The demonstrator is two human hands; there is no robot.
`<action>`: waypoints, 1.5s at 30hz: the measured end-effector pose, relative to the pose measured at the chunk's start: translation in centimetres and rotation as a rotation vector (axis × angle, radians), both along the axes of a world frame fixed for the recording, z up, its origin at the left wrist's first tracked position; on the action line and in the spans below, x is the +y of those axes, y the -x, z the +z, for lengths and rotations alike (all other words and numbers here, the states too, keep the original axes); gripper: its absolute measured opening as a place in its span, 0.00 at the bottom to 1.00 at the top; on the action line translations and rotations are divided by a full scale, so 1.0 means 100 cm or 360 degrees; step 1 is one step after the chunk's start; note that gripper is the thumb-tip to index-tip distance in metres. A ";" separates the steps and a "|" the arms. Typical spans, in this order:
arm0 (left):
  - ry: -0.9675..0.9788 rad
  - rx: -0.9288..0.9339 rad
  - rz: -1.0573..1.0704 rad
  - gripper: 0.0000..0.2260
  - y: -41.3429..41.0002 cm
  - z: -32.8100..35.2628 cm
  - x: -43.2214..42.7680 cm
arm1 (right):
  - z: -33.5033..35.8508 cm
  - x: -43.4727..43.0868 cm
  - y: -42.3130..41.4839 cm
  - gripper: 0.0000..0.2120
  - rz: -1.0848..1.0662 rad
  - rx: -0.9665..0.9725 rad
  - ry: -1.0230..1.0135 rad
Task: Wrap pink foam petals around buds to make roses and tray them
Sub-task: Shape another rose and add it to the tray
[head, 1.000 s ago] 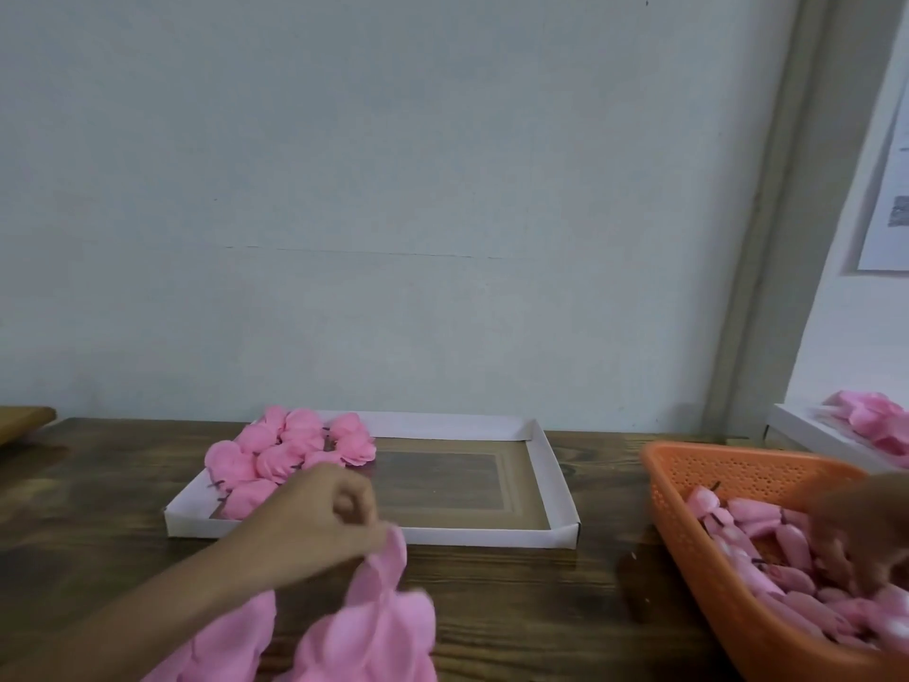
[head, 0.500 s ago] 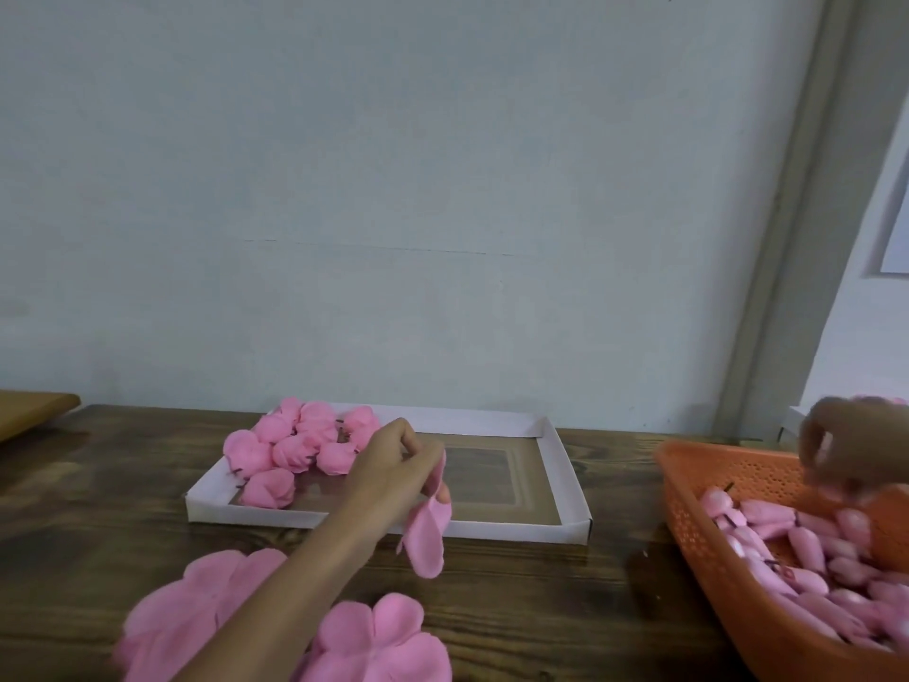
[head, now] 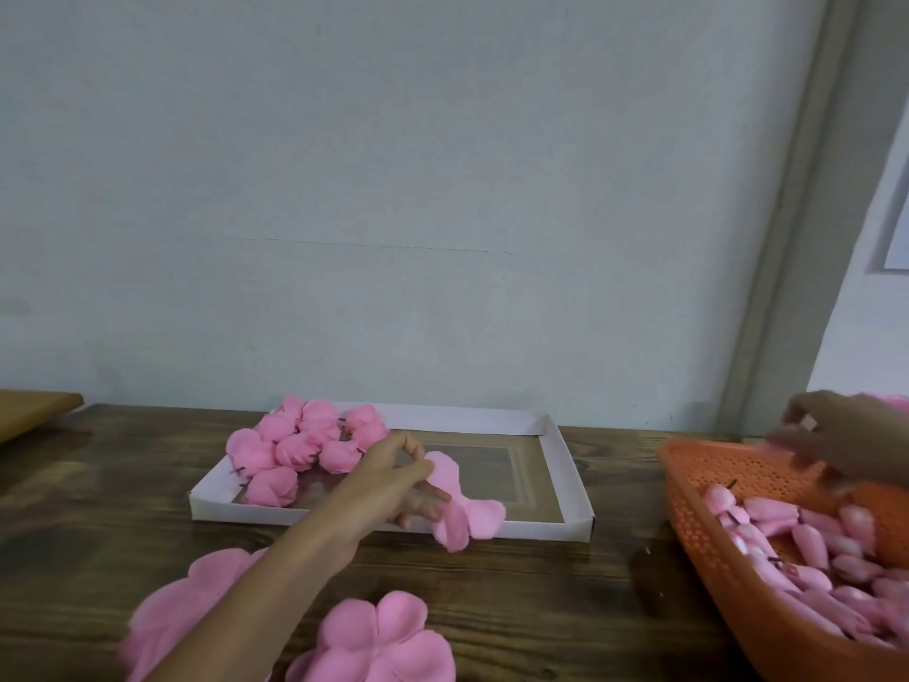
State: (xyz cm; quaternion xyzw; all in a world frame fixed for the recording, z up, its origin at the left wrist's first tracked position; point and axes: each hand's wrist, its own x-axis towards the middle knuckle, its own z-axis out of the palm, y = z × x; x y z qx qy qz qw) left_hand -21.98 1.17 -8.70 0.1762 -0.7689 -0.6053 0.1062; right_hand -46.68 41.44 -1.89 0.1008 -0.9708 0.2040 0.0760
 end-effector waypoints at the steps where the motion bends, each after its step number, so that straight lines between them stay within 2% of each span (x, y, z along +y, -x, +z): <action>1: 0.0052 0.0011 0.0023 0.04 -0.001 -0.002 0.002 | 0.006 -0.003 -0.007 0.14 -0.0001 0.0138 0.0018; 2: 0.0090 0.0033 0.0047 0.04 -0.002 -0.002 0.004 | 0.012 -0.007 -0.013 0.17 0.0027 0.0293 0.0067; 4: 0.0079 0.0109 0.0087 0.05 -0.003 -0.003 0.008 | 0.025 -0.020 -0.037 0.24 0.0137 0.0436 0.0383; 7: -0.0047 0.0176 0.0137 0.08 -0.003 -0.003 0.013 | 0.033 -0.058 -0.086 0.28 0.0497 0.0238 0.1087; 9: -0.0285 0.0239 0.0088 0.08 0.000 -0.002 0.019 | 0.026 -0.089 -0.116 0.28 0.0741 -0.0014 0.1427; 12: -0.0620 0.0288 0.0217 0.06 0.001 -0.007 0.030 | -0.004 -0.137 -0.157 0.20 0.0894 -0.0154 0.1628; 17: -0.0675 0.0199 0.0247 0.09 -0.005 -0.031 0.041 | -0.068 -0.200 -0.184 0.16 0.1047 -0.0245 0.1955; 20: -0.0690 0.0110 0.0355 0.08 -0.006 -0.040 0.044 | -0.093 -0.209 -0.174 0.09 0.1084 -0.0220 0.1959; 23: -0.0741 0.0074 0.0411 0.07 -0.003 -0.047 0.042 | -0.110 -0.208 -0.163 0.04 0.1113 -0.0186 0.1781; 30: -0.0586 0.0106 0.0588 0.02 0.002 -0.049 0.050 | -0.137 -0.205 -0.162 0.10 0.1267 -0.0065 0.1348; 36: -0.0526 0.0157 0.0631 0.03 0.000 -0.045 0.053 | -0.138 -0.207 -0.157 0.09 0.1272 -0.0007 0.1313; 45: -0.0481 0.0185 0.0641 0.04 0.000 -0.046 0.053 | -0.141 -0.209 -0.156 0.10 0.1287 -0.0075 0.1288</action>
